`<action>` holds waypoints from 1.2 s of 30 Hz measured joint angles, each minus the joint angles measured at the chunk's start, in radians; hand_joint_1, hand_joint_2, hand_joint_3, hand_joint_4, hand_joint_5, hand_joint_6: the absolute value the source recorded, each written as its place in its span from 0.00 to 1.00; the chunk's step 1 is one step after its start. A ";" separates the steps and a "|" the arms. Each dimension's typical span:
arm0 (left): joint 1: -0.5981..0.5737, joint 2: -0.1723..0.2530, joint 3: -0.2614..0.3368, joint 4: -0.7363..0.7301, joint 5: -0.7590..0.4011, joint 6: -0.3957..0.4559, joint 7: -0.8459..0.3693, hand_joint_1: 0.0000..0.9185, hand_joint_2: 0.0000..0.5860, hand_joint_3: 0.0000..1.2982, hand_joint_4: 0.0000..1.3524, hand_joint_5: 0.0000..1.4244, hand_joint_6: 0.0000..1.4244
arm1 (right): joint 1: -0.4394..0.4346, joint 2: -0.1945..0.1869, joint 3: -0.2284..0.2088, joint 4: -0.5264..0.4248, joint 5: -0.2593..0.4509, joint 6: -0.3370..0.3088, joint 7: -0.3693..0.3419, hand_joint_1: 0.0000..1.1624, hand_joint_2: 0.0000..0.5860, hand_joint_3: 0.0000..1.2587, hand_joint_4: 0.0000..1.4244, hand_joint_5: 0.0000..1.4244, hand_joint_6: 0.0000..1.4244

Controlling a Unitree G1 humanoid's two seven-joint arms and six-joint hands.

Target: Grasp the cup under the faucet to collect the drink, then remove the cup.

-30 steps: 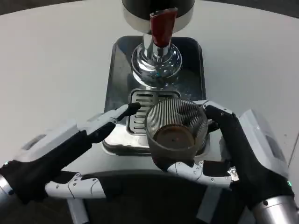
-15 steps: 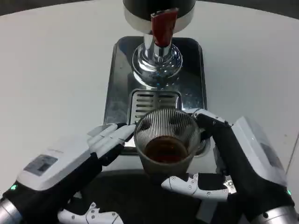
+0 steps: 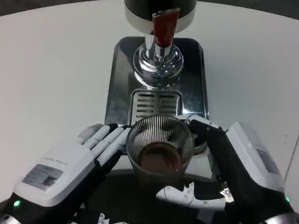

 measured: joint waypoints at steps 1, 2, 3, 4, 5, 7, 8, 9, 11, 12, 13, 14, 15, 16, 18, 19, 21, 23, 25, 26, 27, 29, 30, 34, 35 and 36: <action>0.001 0.000 0.000 -0.004 0.012 0.002 0.005 0.16 0.05 0.00 0.00 0.00 0.00 | 0.007 0.000 0.002 -0.002 -0.001 -0.002 0.000 0.82 0.48 0.73 0.79 0.83 1.00; 0.002 0.000 0.001 -0.008 0.018 0.004 0.007 0.16 0.05 0.00 0.00 0.00 0.00 | 0.016 -0.001 0.004 -0.008 -0.001 -0.003 0.002 0.82 0.48 0.73 0.79 0.83 1.00; 0.005 0.001 0.001 -0.011 0.020 0.004 0.008 0.16 0.05 0.00 0.00 0.00 0.00 | 0.023 -0.001 0.005 -0.015 -0.003 -0.005 0.004 0.82 0.48 0.73 0.79 0.83 1.00; 0.011 0.002 0.001 -0.014 0.021 0.004 0.009 0.16 0.05 0.00 0.00 0.00 0.00 | 0.029 -0.002 0.007 -0.023 -0.004 -0.007 0.005 0.82 0.48 0.73 0.79 0.83 1.00; 0.017 0.003 0.001 -0.018 0.021 0.004 0.010 0.16 0.05 0.00 0.00 0.00 0.00 | 0.032 -0.002 0.007 -0.028 -0.004 -0.011 0.005 0.82 0.48 0.73 0.79 0.83 1.00; 0.029 0.003 0.000 -0.025 0.022 0.004 0.010 0.16 0.05 0.00 0.00 0.00 0.00 | 0.039 -0.002 0.008 -0.036 -0.005 -0.018 0.006 0.82 0.48 0.73 0.79 0.83 1.00; 0.034 0.003 0.000 -0.028 0.022 0.005 0.010 0.16 0.05 0.00 0.00 0.00 0.00 | 0.044 -0.002 0.009 -0.040 -0.007 -0.020 0.006 0.82 0.48 0.73 0.79 0.83 1.00; 0.038 0.003 0.000 -0.032 0.022 0.007 0.010 0.16 0.05 0.00 0.00 0.00 0.00 | 0.053 -0.002 0.011 -0.046 -0.010 -0.020 0.008 0.82 0.48 0.73 0.79 0.83 1.00; 0.045 0.003 -0.001 -0.041 0.022 0.013 0.009 0.17 0.05 0.00 0.00 0.00 0.00 | 0.070 -0.002 0.016 -0.056 -0.017 -0.021 0.013 0.82 0.48 0.73 0.79 0.83 1.00; 0.049 0.003 -0.001 -0.047 0.022 0.015 0.009 0.17 0.05 0.00 0.00 0.00 0.00 | 0.077 -0.002 0.019 -0.060 -0.019 -0.022 0.015 0.82 0.48 0.73 0.79 0.83 1.00; 0.054 0.003 -0.002 -0.054 0.022 0.020 0.009 0.17 0.05 0.00 0.00 0.00 0.00 | 0.083 -0.002 0.022 -0.064 -0.019 -0.023 0.017 0.82 0.48 0.73 0.79 0.83 1.00; 0.062 0.003 -0.003 -0.062 0.022 0.026 0.009 0.17 0.05 0.00 0.00 0.00 0.00 | 0.090 -0.002 0.026 -0.068 -0.020 -0.027 0.019 0.82 0.48 0.73 0.79 0.83 1.00; 0.068 0.003 -0.005 -0.065 0.022 0.030 0.009 0.17 0.05 0.00 0.00 0.00 0.00 | 0.094 -0.002 0.028 -0.070 -0.021 -0.031 0.020 0.82 0.48 0.73 0.80 0.83 1.00; 0.071 0.003 -0.007 -0.066 0.021 0.034 0.008 0.17 0.05 0.00 0.00 0.00 0.00 | 0.098 -0.002 0.030 -0.071 -0.022 -0.034 0.021 0.82 0.48 0.73 0.80 0.83 1.00; 0.077 0.003 -0.008 -0.070 0.021 0.044 0.007 0.17 0.05 0.00 0.00 0.00 0.00 | 0.106 -0.002 0.031 -0.073 -0.024 -0.038 0.023 0.82 0.48 0.73 0.80 0.83 1.00; 0.080 0.003 -0.009 -0.072 0.021 0.048 0.007 0.17 0.05 0.00 0.00 0.00 0.00 | 0.109 -0.002 0.031 -0.074 -0.026 -0.038 0.023 0.82 0.48 0.73 0.80 0.83 1.00; 0.084 0.003 -0.009 -0.078 0.021 0.053 0.007 0.17 0.05 0.00 0.00 0.00 0.00 | 0.117 -0.001 0.032 -0.077 -0.030 -0.039 0.024 0.82 0.48 0.73 0.80 0.83 1.00; 0.089 0.003 -0.009 -0.082 0.020 0.057 0.007 0.17 0.05 0.00 0.00 0.00 0.00 | 0.124 -0.001 0.032 -0.079 -0.033 -0.040 0.024 0.82 0.48 0.73 0.80 0.83 1.00; 0.097 0.003 -0.009 -0.082 0.020 0.059 0.007 0.17 0.05 0.00 0.00 0.00 0.00 | 0.127 0.000 0.033 -0.084 -0.036 -0.040 0.027 0.82 0.48 0.73 0.80 0.83 1.00; 0.100 0.003 -0.009 -0.082 0.019 0.059 0.007 0.17 0.05 0.00 0.00 0.00 0.00 | 0.127 0.000 0.033 -0.086 -0.036 -0.040 0.028 0.82 0.48 0.73 0.80 0.83 1.00; 0.101 0.003 -0.009 -0.082 0.019 0.059 0.007 0.17 0.05 0.00 0.00 0.00 0.00 | 0.127 0.000 0.033 -0.089 -0.036 -0.040 0.029 0.82 0.48 0.73 0.80 0.83 1.00; 0.100 0.004 -0.009 -0.082 0.017 0.059 0.007 0.17 0.05 0.00 0.00 0.00 0.00 | 0.127 0.001 0.033 -0.092 -0.036 -0.041 0.031 0.82 0.48 0.73 0.80 0.83 1.00; 0.100 0.004 -0.010 -0.082 0.016 0.059 0.007 0.17 0.05 0.00 0.00 0.00 0.00 | 0.128 0.001 0.033 -0.093 -0.036 -0.041 0.031 0.82 0.48 0.73 0.80 0.83 1.00; 0.098 0.005 -0.012 -0.082 0.015 0.062 0.007 0.17 0.05 0.00 0.00 0.00 0.00 | 0.131 0.001 0.033 -0.093 -0.036 -0.042 0.033 0.82 0.48 0.73 0.80 0.83 1.00; 0.096 0.006 -0.013 -0.082 0.015 0.062 0.007 0.17 0.05 0.00 0.00 0.00 0.00 | 0.131 0.001 0.033 -0.093 -0.036 -0.042 0.033 0.82 0.48 0.73 0.80 0.83 1.00; 0.094 0.007 -0.013 -0.081 0.015 0.062 0.006 0.17 0.05 0.00 0.00 0.00 0.00 | 0.131 0.001 0.032 -0.093 -0.036 -0.042 0.033 0.82 0.48 0.73 0.80 0.83 1.00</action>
